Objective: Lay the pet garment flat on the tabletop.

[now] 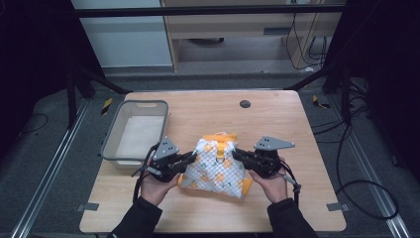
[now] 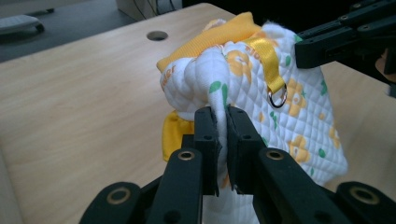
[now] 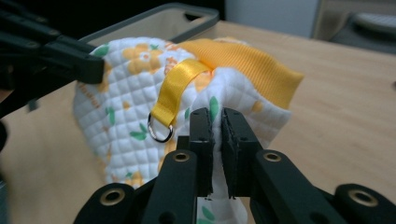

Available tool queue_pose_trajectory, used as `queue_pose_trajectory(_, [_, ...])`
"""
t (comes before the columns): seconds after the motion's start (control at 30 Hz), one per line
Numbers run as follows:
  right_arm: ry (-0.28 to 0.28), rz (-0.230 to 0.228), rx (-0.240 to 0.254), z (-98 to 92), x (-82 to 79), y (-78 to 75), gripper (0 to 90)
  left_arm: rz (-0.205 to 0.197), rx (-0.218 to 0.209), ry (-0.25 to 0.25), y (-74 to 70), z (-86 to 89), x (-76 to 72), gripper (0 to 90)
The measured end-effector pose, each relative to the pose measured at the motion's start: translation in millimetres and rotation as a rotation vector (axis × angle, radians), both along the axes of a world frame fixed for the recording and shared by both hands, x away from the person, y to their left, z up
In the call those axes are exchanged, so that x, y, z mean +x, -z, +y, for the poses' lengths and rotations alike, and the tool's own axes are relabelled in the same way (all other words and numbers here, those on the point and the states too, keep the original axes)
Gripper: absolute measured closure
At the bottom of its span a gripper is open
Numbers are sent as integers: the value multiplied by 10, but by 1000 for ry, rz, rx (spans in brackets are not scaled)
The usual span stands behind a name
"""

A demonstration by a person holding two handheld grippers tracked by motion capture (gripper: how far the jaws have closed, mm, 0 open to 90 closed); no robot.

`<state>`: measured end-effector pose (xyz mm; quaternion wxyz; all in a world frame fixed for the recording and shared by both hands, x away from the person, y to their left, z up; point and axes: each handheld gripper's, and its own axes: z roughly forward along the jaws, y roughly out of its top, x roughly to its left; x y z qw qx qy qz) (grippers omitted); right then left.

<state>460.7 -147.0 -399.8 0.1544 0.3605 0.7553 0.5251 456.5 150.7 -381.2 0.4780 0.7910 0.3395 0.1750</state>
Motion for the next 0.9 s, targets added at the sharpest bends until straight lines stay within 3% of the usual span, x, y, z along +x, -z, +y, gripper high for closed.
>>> queue_pose_trajectory(0.1, [113, -66, -18, 62, 171, 14, 769, -15, -17, -81, 50, -65, 225, 749])
queue_pose_trajectory(0.17, [175, -87, -63, 110, 287, 68, 723, -23, -2, -141, 114, -86, 344, 580])
queue_pose_trajectory(0.2, [175, -87, -63, 110, 287, 68, 723, -23, -2, -141, 114, -86, 344, 545])
queue_pose_trajectory(0.23, [195, -67, -102, 127, 368, 139, 705, 13, -5, -157, 163, -53, 404, 529])
queue_pose_trajectory(0.27, [196, -50, -105, 119, 382, 169, 706, 18, -6, -158, 181, -25, 403, 491])
queue_pose_trajectory(0.4, [185, -35, -109, 59, 331, 214, 694, 9, 7, -174, 218, 113, 322, 402])
queue_pose_trajectory(0.63, [160, -6, -117, -202, 90, 231, 625, -8, 34, -161, 261, 390, 65, 363])
queue_pose_trajectory(0.9, [97, 45, -132, -328, -197, 358, 572, 51, 69, -140, 527, 591, -199, 352])
